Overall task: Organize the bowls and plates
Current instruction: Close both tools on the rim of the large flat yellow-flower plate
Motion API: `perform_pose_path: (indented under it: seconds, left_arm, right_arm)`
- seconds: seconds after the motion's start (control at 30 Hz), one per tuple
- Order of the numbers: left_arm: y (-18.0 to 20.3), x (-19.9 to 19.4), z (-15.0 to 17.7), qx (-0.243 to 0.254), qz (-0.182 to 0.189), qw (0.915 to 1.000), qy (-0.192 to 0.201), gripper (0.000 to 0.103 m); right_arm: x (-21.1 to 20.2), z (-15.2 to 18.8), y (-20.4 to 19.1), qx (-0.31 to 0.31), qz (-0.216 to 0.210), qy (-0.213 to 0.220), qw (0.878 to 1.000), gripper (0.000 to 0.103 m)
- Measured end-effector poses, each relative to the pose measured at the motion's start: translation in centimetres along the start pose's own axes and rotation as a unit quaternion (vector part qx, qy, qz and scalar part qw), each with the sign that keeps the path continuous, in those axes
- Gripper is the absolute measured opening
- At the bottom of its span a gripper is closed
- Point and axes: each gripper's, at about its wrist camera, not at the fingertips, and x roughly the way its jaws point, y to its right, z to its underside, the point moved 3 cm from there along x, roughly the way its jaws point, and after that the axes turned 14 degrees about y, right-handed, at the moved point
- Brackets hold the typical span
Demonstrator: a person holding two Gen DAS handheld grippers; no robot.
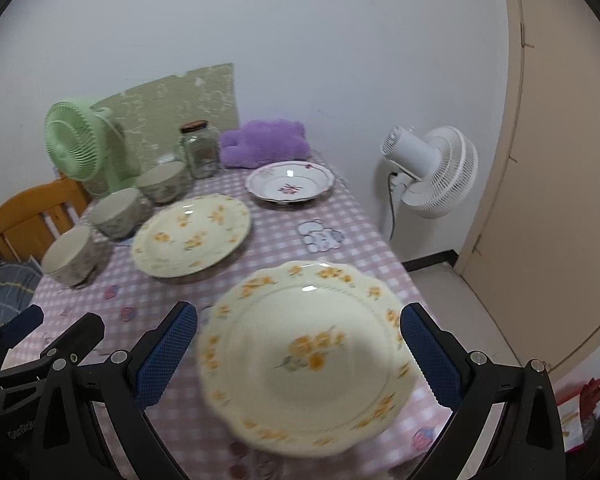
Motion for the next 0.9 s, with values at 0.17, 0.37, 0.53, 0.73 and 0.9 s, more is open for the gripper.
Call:
perform_pose_path:
  seconds: [0.17, 0.37, 0.53, 0.73, 0.9]
  left_arm:
    - [3.4, 3.6, 0.8, -0.002, -0.009, 0.9996, -0.028, 0.093]
    - [5.9, 7.1, 3.1, -0.006, -0.039, 0.9967, -0.072, 0.085]
    - [7.2, 8.6, 5.0, -0.005, -0.059, 0.9928, -0.105, 0.079]
    - [8.0, 9.6, 6.4, -0.018, -0.072, 0.9884, -0.132, 0.072]
    - [8.4, 9.8, 7.0, -0.029, -0.074, 0.9858, -0.148, 0.069]
  right_arm:
    - [3.8, -0.4, 3.6, -0.006, -0.013, -0.025, 1.0, 0.1]
    - [8.6, 0.7, 6.6, -0.026, -0.04, -0.069, 0.996, 0.098]
    - [11.8, 2.7, 7.5, -0.038, -0.068, -0.116, 0.99, 0.094]
    - [13.8, 4.7, 7.9, -0.052, -0.096, -0.153, 0.982, 0.086]
    - [14.7, 5.6, 7.8, -0.054, -0.122, -0.179, 0.975, 0.077]
